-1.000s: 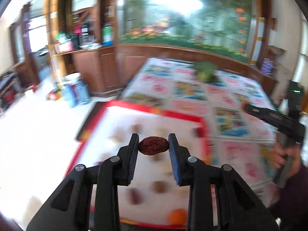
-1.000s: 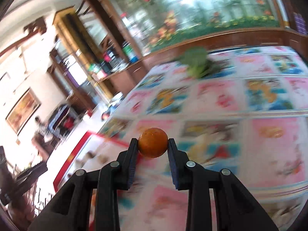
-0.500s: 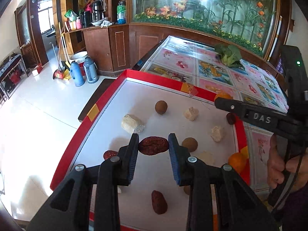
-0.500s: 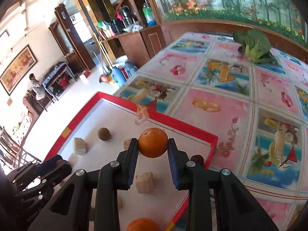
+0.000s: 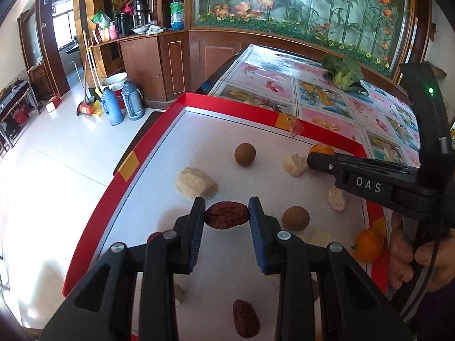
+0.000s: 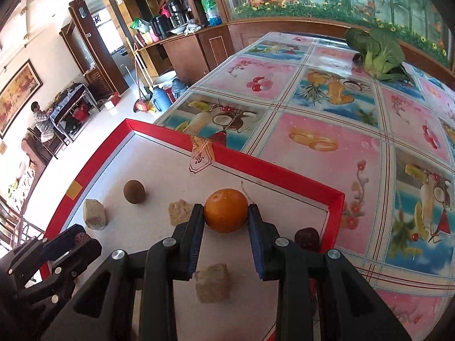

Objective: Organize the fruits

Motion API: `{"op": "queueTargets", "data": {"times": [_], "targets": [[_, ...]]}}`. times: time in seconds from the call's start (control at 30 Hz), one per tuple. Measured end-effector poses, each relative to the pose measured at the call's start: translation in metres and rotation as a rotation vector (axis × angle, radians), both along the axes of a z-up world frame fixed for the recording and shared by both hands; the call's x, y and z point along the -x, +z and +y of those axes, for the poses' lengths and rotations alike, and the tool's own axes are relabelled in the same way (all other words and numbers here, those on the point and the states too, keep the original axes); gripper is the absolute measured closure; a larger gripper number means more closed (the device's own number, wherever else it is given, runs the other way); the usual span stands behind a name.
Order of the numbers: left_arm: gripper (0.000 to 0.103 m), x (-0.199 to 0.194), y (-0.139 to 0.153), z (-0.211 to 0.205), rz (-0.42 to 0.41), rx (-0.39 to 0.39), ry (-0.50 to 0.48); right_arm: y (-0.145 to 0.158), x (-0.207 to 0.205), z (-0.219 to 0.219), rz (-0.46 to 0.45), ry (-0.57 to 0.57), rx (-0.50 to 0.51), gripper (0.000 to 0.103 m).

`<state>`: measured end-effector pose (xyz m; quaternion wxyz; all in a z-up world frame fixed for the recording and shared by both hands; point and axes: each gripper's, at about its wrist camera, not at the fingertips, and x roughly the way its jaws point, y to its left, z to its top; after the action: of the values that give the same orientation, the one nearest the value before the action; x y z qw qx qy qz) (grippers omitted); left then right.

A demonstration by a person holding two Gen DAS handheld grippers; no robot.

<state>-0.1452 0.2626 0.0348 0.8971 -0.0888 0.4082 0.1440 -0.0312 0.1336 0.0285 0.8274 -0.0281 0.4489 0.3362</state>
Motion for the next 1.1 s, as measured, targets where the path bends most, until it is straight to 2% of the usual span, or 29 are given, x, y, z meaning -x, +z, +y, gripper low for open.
{"op": "queueTargets", "data": {"times": [0.13,0.27,0.3,0.33,0.4,0.47,0.53,0.6,0.67,0.73,0.83,1.1], "targets": [[0.07,-0.003,-0.004,0.002,0.012,-0.003,0.01,-0.001,0.0,-0.002,0.012,0.004,-0.015,0.072],[0.07,-0.006,-0.004,0.001,0.025,-0.033,0.031,-0.001,0.007,-0.001,-0.009,0.023,0.011,0.07],[0.068,-0.006,-0.004,0.0,0.029,-0.035,0.036,-0.001,0.01,-0.002,-0.013,0.028,0.014,0.066],[0.063,-0.007,-0.004,0.0,0.037,-0.031,0.043,0.0,0.014,-0.004,-0.025,0.033,0.009,0.063],[0.029,-0.005,-0.004,0.0,0.042,-0.027,0.07,0.006,0.021,-0.008,-0.068,0.032,-0.005,0.063],[0.02,0.001,0.002,-0.005,0.013,-0.056,0.092,0.016,0.032,-0.018,-0.132,0.023,-0.028,0.061],[0.015,0.007,0.011,-0.01,-0.011,-0.098,0.105,0.027,0.042,-0.029,-0.184,0.009,-0.067,0.051],[0.005,0.012,0.021,-0.016,-0.029,-0.157,0.129,0.035,0.051,-0.038,-0.217,0.004,-0.093,0.048],[0.002,0.02,0.032,-0.022,-0.067,-0.2,0.148,0.044,0.06,-0.046,-0.246,0.004,-0.112,0.045],[0.0,0.027,0.042,-0.026,-0.089,-0.224,0.169,0.052,0.07,-0.055,-0.264,0.006,-0.132,0.037],[0.0,0.038,0.057,-0.033,-0.113,-0.264,0.202,0.063,0.085,-0.065,-0.292,-0.007,-0.157,0.03],[0.0,0.066,0.084,-0.054,-0.159,-0.35,0.288,0.082,0.115,-0.097,-0.293,-0.044,-0.244,0.024]]}}
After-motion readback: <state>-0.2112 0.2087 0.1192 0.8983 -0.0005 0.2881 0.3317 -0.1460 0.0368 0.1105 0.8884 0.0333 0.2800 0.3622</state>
